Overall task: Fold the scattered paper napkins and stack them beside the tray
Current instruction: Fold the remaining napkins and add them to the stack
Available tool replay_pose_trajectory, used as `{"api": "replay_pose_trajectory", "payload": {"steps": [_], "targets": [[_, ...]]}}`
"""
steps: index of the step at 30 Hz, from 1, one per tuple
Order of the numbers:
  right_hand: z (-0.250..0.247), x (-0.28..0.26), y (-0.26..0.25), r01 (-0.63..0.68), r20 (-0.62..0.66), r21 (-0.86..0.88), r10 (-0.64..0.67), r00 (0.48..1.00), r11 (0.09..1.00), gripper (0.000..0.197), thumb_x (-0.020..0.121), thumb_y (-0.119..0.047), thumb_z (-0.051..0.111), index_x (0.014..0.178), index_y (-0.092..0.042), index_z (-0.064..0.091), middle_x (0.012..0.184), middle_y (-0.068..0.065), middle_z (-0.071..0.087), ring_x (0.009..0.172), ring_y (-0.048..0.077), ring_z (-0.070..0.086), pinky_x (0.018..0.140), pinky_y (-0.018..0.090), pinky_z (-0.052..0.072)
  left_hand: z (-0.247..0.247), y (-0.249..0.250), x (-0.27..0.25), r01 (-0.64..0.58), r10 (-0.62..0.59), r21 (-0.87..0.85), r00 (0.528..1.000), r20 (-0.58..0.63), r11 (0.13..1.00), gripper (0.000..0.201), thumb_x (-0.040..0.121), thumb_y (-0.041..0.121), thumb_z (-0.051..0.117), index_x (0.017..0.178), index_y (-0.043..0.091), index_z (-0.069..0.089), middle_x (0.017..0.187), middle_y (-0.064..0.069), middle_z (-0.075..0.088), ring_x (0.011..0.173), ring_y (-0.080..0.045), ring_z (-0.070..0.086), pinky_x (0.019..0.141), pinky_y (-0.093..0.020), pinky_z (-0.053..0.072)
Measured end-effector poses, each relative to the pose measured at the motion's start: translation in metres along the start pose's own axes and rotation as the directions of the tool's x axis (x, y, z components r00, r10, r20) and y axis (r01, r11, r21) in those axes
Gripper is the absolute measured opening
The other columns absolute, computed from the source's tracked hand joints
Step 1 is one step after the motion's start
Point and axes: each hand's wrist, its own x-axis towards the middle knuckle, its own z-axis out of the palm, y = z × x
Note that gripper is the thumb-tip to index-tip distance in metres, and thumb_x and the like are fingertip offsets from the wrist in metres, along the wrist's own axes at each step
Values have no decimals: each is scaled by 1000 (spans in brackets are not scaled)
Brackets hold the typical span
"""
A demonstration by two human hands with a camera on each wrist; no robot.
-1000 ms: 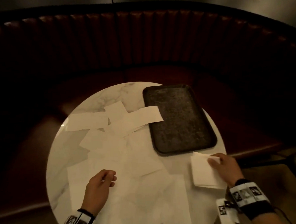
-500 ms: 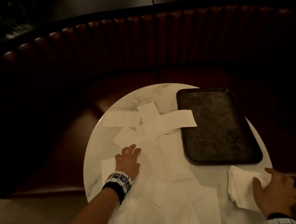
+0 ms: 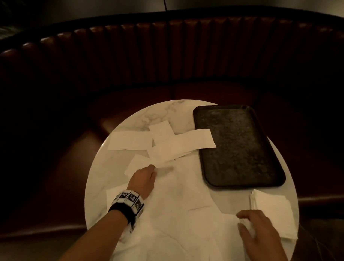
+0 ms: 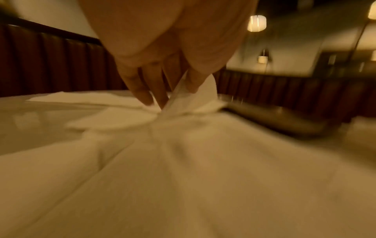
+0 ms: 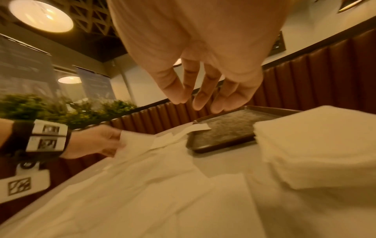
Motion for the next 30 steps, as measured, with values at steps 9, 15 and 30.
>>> {"api": "replay_pose_trajectory", "payload": {"steps": [9, 15, 30], "targets": [[-1, 8, -102, -84, 327, 639, -170, 930, 765, 74, 73, -41, 78, 136, -38, 39, 131, -18, 57, 121, -3, 53, 101, 27, 44, -107, 73, -115, 34, 134, -923, 987, 91, 382, 21, 95, 11, 57, 116, 11, 64, 92, -7, 74, 83, -22, 71, 68, -36, 60], [-9, -6, -146, -188, 466, 726, -272, 842, 662, 37, 82, -5, 70, 117, -9, 62, 111, 8, 73, 104, 27, 69, 85, 32, 56, -125, 70, -141, 108, 87, -964, 987, 133, 244, 23, 93, 18, 59, 115, 19, 67, 105, -23, 70, 91, -34, 69, 75, -49, 58], [-1, -47, -157, -207, 357, 757, -127, 925, 619, 26, 88, -1, 60, 111, -13, 65, 105, 6, 75, 98, 24, 71, 81, 34, 56, -95, 74, -201, 8, -62, -930, 998, -16, 368, 14, 91, 4, 63, 105, 6, 66, 100, -5, 75, 95, -25, 72, 85, -39, 59]]}}
